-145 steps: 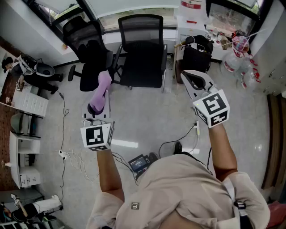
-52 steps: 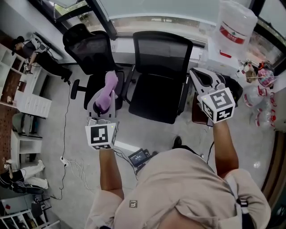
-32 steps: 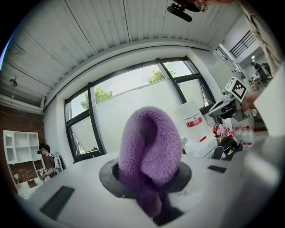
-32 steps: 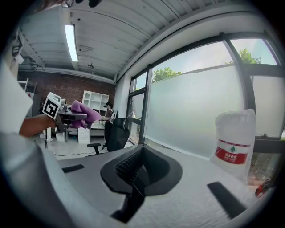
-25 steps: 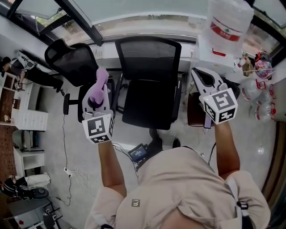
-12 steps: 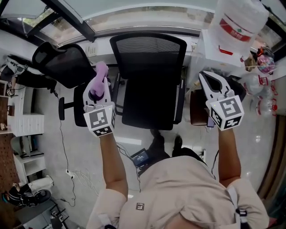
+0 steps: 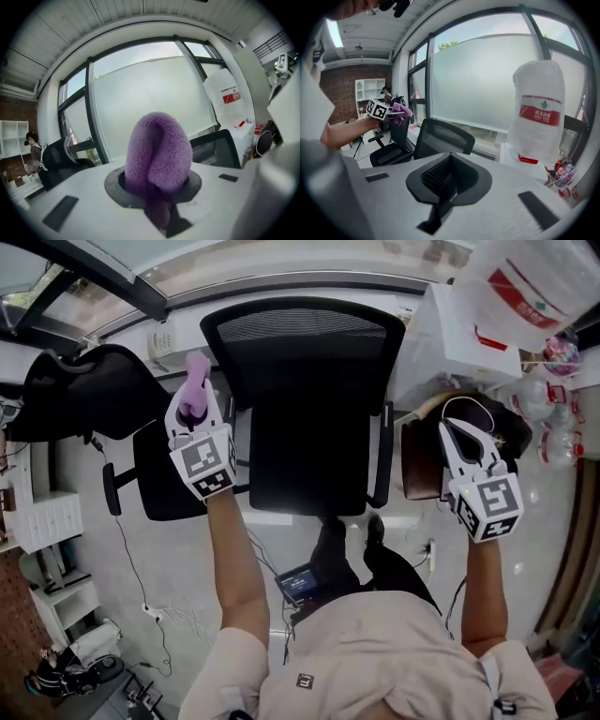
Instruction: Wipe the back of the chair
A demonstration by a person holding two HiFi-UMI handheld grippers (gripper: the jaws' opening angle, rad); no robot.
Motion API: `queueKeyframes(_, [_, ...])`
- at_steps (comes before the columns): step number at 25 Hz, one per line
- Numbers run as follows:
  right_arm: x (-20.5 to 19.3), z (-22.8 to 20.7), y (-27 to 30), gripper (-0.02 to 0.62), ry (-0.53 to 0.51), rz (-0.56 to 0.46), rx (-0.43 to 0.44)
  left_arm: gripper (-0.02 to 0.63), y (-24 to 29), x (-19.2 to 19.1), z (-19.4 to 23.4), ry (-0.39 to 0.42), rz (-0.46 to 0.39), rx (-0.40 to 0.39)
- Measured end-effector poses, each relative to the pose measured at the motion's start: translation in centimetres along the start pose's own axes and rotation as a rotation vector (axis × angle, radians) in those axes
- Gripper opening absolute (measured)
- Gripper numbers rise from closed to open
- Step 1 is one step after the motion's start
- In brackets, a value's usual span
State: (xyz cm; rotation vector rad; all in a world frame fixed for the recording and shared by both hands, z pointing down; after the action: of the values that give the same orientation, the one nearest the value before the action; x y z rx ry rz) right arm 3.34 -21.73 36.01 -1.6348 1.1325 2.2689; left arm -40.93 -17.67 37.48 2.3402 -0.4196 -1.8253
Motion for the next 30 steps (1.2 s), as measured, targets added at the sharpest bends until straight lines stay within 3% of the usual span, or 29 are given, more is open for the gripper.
queueKeyframes(10, [-5.8, -1.0, 4.5, -0.006, 0.039, 0.149, -0.081, 0.077, 12.6, -6.5, 1.2, 0.033, 0.068, 0.001])
queueKeyframes(20, [-8.3, -0.8, 6.0, -0.006, 0.063, 0.199, -0.099, 0.077, 17.9, -8.4, 0.1, 0.029, 0.099, -0.027])
queueKeyframes(25, [-9.5, -1.6, 5.3, -0.006, 0.082, 0.209, -0.115, 0.077, 20.2, -7.9, -4.3, 0.029, 0.101, -0.109])
queueKeyframes(30, [-11.7, -3.2, 3.4, -0.006, 0.119, 0.223, -0.149, 0.077, 21.9, -5.7, -14.0, 0.009, 0.063, -0.246])
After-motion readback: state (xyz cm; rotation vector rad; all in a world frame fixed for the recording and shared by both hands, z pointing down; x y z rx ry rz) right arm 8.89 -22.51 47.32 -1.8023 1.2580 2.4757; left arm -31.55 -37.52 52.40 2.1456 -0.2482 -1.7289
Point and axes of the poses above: the fingertips, and each gripper's own axes: y forward along the fingers, z to its left, x out of its top, the point moved 7 cm from there along -y, backward along the fingers, and after that the axes turned 9 degrees about -x, right-handed, at the moved point
